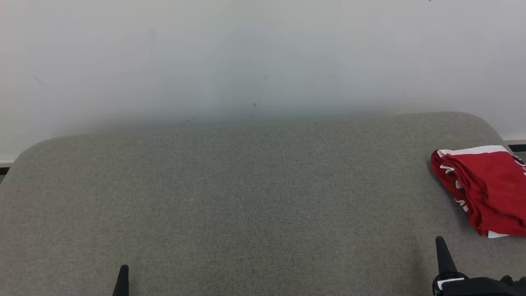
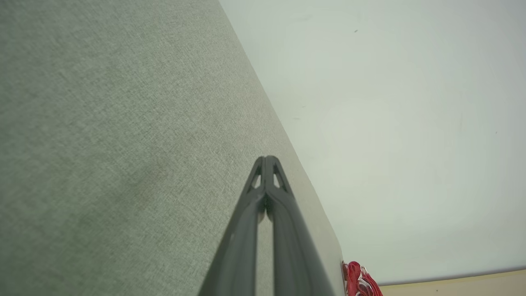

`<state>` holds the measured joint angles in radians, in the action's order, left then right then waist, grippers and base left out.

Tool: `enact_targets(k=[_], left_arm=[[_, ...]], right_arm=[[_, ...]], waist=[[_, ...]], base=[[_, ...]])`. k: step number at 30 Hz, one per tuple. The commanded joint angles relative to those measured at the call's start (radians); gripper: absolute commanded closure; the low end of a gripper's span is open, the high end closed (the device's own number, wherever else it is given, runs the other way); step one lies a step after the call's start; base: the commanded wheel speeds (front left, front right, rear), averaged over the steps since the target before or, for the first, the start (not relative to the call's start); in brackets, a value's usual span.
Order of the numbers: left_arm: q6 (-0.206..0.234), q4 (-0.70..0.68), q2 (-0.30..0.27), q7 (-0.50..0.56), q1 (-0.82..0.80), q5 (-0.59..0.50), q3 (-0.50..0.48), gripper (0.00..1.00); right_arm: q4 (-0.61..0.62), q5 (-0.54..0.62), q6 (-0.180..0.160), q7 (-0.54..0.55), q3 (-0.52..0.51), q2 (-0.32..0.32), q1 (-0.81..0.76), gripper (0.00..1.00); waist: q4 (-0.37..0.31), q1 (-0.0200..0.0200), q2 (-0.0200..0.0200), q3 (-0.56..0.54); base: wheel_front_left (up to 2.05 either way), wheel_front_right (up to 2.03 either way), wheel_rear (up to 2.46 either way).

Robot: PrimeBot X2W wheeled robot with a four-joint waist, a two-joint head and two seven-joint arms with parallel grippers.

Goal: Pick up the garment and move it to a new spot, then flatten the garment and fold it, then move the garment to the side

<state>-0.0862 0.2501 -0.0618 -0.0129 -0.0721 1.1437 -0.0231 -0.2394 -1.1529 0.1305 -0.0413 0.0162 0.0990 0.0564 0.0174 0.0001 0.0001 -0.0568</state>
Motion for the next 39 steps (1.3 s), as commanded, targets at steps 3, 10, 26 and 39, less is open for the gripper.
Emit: enact_targets(k=[3, 10, 26, 39], left_arm=[[-0.009, 0.006, -0.007, 0.013, -0.034, 0.053, -0.012, 1.0], [-0.015, 0.025, -0.006, 0.036, -0.056, 0.127, -0.024, 1.0], [-0.028, 0.058, -0.003, 0.077, -0.096, 0.264, -0.047, 1.0], [-0.037, 0.083, -0.001, 0.106, -0.123, 0.362, -0.063, 1.0]], right_arm=[[-0.001, -0.052, 0.0, 0.015, -0.015, -0.004, 0.028, 1.0], [-0.014, -0.127, 0.0, 0.034, -0.035, -0.01, 0.045, 1.0], [-0.036, -0.263, 0.0, 0.07, -0.072, -0.021, 0.075, 1.0], [-0.053, -0.359, 0.0, 0.097, -0.099, -0.029, 0.098, 1.0]], waist=[[-0.001, -0.0001, -0.0001, 0.004], [-0.004, -0.0001, -0.0001, 0.013], [-0.009, -0.0001, -0.0001, 0.031], [-0.013, -0.0001, -0.0001, 0.045]], base=[[0.0, 0.0, 0.0], [0.0, 0.0, 0.0], [0.0, 0.0, 0.0], [0.0, 0.0, 0.0]])
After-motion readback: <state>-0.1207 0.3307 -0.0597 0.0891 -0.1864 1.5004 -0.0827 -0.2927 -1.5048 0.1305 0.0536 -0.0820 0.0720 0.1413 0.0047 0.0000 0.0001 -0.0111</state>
